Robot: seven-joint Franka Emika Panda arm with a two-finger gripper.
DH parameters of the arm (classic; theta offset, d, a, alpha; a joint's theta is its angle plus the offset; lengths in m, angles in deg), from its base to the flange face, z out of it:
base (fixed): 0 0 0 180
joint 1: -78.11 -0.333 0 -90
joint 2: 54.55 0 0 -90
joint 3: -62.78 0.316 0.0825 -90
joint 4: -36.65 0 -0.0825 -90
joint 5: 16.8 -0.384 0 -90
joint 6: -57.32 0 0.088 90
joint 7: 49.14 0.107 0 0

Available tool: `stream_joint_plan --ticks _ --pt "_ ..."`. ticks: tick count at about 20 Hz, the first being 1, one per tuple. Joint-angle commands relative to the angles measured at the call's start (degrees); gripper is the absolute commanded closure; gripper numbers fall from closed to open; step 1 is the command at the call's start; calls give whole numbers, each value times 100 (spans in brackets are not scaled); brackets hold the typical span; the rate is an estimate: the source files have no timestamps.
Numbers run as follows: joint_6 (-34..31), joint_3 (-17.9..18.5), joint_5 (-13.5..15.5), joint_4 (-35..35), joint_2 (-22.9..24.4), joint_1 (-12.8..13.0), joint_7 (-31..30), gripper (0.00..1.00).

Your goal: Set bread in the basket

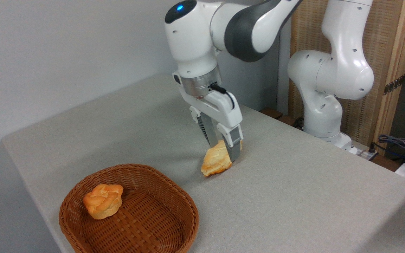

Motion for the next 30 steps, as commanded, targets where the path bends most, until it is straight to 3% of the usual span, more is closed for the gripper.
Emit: stream_joint_plan --ticks 1,6,7,9,11,21,25,28,30 --pt "206 -169 20 2 -109 -54 -143 0" --pt "347 -178 20 11 -135 -45 -143 5" --pt "356 -187 20 11 -144 -45 -143 15" --pt "364 -187 20 11 -179 -45 -143 45" --pt "417 -187 29 11 -206 -45 -143 64" --pt "426 -257 29 11 -250 -37 -143 73" --pt "338 -257 29 11 -232 95 -143 76" --pt "338 -257 29 11 -232 113 -143 82" --pt "329 -257 29 2 -223 122 -152 95"
